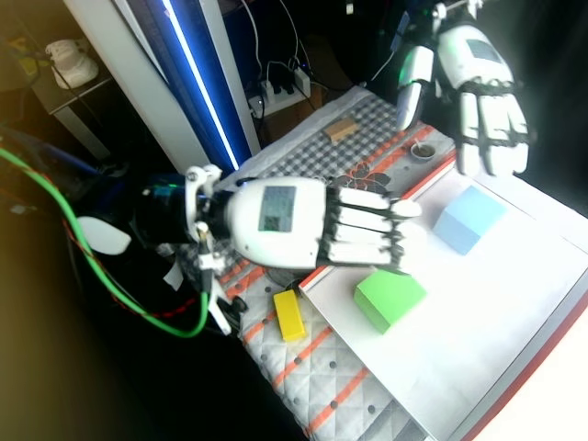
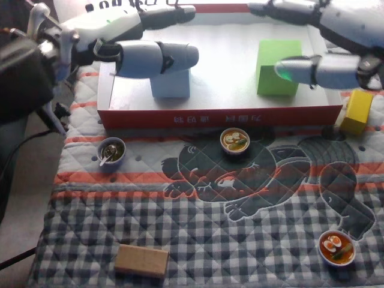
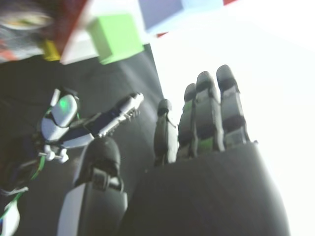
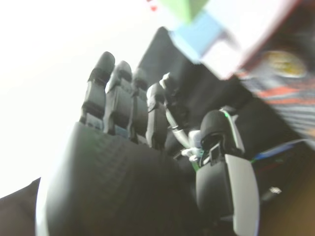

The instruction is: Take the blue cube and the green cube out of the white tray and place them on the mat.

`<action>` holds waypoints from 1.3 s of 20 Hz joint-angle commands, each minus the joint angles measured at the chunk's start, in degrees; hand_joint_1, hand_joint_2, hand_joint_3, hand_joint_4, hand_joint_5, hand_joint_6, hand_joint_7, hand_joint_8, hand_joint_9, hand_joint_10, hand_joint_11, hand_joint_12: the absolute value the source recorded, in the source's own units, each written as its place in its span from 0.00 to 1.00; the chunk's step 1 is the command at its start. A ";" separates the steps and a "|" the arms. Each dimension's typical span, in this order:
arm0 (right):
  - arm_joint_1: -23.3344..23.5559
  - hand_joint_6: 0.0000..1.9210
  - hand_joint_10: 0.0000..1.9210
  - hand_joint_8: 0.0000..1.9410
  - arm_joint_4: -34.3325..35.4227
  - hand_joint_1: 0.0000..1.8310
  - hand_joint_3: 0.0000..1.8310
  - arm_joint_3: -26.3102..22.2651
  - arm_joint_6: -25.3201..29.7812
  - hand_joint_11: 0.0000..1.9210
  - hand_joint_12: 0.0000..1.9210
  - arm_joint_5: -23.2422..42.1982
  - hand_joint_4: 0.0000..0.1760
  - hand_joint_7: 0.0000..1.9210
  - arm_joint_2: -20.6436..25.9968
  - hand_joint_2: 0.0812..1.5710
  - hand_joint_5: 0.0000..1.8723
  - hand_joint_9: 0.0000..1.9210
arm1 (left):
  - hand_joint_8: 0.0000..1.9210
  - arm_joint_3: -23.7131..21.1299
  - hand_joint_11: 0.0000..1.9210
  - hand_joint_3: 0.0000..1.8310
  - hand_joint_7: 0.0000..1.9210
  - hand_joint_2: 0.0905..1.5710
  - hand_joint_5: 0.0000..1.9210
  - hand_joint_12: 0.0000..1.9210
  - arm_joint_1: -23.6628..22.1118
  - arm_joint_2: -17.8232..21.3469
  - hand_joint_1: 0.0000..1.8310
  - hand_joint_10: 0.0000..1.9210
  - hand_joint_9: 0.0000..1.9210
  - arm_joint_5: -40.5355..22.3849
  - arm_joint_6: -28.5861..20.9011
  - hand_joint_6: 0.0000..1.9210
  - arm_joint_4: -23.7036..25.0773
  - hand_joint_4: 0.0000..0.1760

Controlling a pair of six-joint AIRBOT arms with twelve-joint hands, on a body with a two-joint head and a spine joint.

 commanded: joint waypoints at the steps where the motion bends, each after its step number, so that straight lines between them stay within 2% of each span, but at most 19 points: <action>1: 1.42 0.00 0.00 0.00 1.36 0.25 0.00 0.78 0.07 0.00 0.21 3.93 0.74 0.07 -0.82 0.76 0.05 0.05 | 0.00 0.94 0.00 0.00 0.04 0.67 0.06 0.22 -1.40 -0.79 0.11 0.00 0.06 -4.38 2.02 0.00 -1.42 1.00; 2: 2.22 0.00 0.00 0.00 1.75 0.27 0.00 2.46 0.07 0.00 0.18 2.26 0.79 0.06 -2.27 0.75 0.04 0.04 | 0.00 2.48 0.00 0.00 0.02 0.63 0.05 0.19 -1.97 -2.09 0.13 0.00 0.06 -3.18 5.79 0.00 -4.15 1.00; 3: 2.42 0.00 0.00 0.00 2.31 0.28 0.00 3.48 0.07 0.00 0.16 1.32 0.76 0.05 -3.18 0.74 0.03 0.04 | 0.00 3.54 0.00 0.00 0.02 0.61 0.04 0.16 -2.22 -2.92 0.16 0.00 0.05 -2.25 8.23 0.00 -5.56 1.00; 5: 2.45 0.00 0.00 0.00 3.96 0.23 0.00 5.31 0.07 0.00 0.27 -0.48 0.94 0.05 -4.50 0.71 0.04 0.06 | 0.00 5.50 0.00 0.00 0.02 0.60 0.03 0.20 -2.28 -4.24 0.18 0.00 0.05 0.00 8.84 0.00 -5.70 1.00; 6: 2.45 0.00 0.00 0.00 4.67 0.22 0.00 6.23 0.07 0.00 0.27 -1.54 0.91 0.04 -5.17 0.70 0.04 0.05 | 0.00 6.32 0.00 0.00 0.01 0.60 0.03 0.21 -2.25 -4.74 0.21 0.00 0.05 0.75 8.85 0.00 -5.68 1.00; 7: 2.45 0.00 0.00 0.00 5.47 0.24 0.00 7.60 0.08 0.00 0.22 -2.97 0.91 0.02 -6.26 0.70 0.03 0.02 | 0.00 7.51 0.00 0.00 0.01 0.59 0.01 0.21 -2.17 -5.41 0.25 0.00 0.04 1.83 8.92 0.00 -5.67 1.00; 8: 2.45 0.00 0.00 0.00 6.04 0.26 0.00 8.74 0.08 0.00 0.18 -4.42 0.96 0.01 -7.08 0.70 0.03 0.01 | 0.00 8.72 0.00 0.00 0.00 0.59 0.00 0.15 -2.16 -6.12 0.26 0.01 0.03 3.36 8.99 0.00 -5.66 1.00; 9: 2.45 0.00 0.00 0.00 6.37 0.29 0.00 9.95 0.08 0.00 0.22 -5.95 0.99 0.01 -7.94 0.70 0.04 0.02 | 0.00 10.17 0.00 0.00 0.00 0.57 0.00 0.15 -2.10 -7.14 0.27 0.00 0.03 5.02 9.35 0.00 -5.67 1.00; 10: 2.44 0.00 0.00 0.00 6.59 0.30 0.00 10.70 0.08 0.00 0.22 -6.83 0.94 0.02 -8.46 0.70 0.04 0.02 | 0.00 11.18 0.00 0.00 0.00 0.57 0.00 0.12 -2.07 -7.89 0.26 0.00 0.02 5.89 9.76 0.00 -5.69 1.00; 11: 2.44 0.00 0.00 0.00 6.73 0.32 0.00 11.10 0.08 0.00 0.24 -7.38 0.99 0.02 -8.74 0.69 0.04 0.03 | 0.00 12.40 0.00 0.00 0.00 0.56 0.00 0.11 -2.08 -8.73 0.28 0.00 0.02 6.63 10.42 0.00 -6.06 1.00; 14: 2.43 0.00 0.00 0.00 6.86 0.31 0.00 11.90 0.08 0.00 0.20 -8.20 1.00 0.01 -9.69 0.68 0.04 0.02 | 0.00 14.25 0.00 0.00 0.00 0.57 0.00 0.04 -2.87 -10.53 0.28 0.00 0.00 7.70 27.66 0.00 -18.41 1.00; 15: 2.43 0.00 0.00 0.00 6.85 0.30 0.00 12.28 0.08 0.00 0.14 -8.48 1.00 0.01 -10.26 0.67 0.04 0.01 | 0.00 14.98 0.00 0.00 0.00 0.56 0.00 0.04 -2.90 -10.86 0.30 0.00 0.01 8.28 29.04 0.00 -19.91 1.00; 18: 2.42 0.00 0.00 0.00 6.84 0.31 0.00 12.86 0.08 0.00 0.10 -9.06 1.00 0.02 -11.36 0.67 0.05 0.01 | 0.00 16.91 0.00 0.00 0.00 0.55 0.00 0.04 -2.93 -11.79 0.32 0.01 0.03 8.95 29.04 0.00 -21.83 1.00; 21: 2.33 0.00 0.00 0.00 6.85 0.33 0.00 13.34 0.09 0.00 0.21 -9.61 0.97 0.03 -12.03 0.68 0.06 0.04 | 0.00 18.26 0.01 0.00 0.00 0.56 0.00 0.02 -3.55 -12.14 0.30 0.00 0.01 9.39 29.04 0.00 -22.42 1.00; 22: 2.33 0.00 0.00 0.00 6.86 0.35 0.00 13.56 0.21 0.00 0.19 -9.71 0.94 0.03 -12.30 0.69 0.06 0.03 | 0.00 19.06 0.03 0.00 0.00 0.55 0.00 0.03 -3.85 -12.33 0.31 0.01 0.04 9.50 29.04 0.00 -23.44 1.00; 23: 2.33 0.00 0.00 0.00 6.86 0.34 0.00 13.60 0.24 0.00 0.27 -9.72 0.97 0.05 -12.41 0.69 0.06 0.07 | 0.00 19.41 0.03 0.00 0.00 0.56 0.00 0.03 -3.89 -12.46 0.32 0.01 0.04 9.57 29.04 0.00 -23.74 1.00; 24: 2.33 0.00 0.00 0.00 6.86 0.35 0.00 13.61 0.25 0.00 0.31 -9.72 0.93 0.07 -12.46 0.70 0.07 0.09 | 0.00 19.84 0.03 0.00 0.00 0.56 0.00 0.03 -3.89 -12.69 0.32 0.01 0.04 9.72 29.04 0.00 -24.13 1.00; 25: 2.32 0.00 0.01 0.00 6.86 0.39 0.00 13.60 0.28 0.00 0.44 -9.72 0.84 0.10 -12.47 0.70 0.08 0.15 | 0.00 20.39 0.04 0.00 0.00 0.56 0.02 0.04 -3.88 -13.03 0.33 0.01 0.06 9.89 29.04 0.00 -24.80 1.00; 26: 2.32 0.00 0.01 0.00 6.87 0.40 0.00 13.60 0.42 0.01 0.56 -9.71 0.82 0.15 -12.47 0.70 0.09 0.20 | 0.00 20.77 0.03 0.00 0.01 0.56 0.01 0.04 -3.76 -13.32 0.35 0.00 0.07 10.03 29.04 0.00 -25.77 1.00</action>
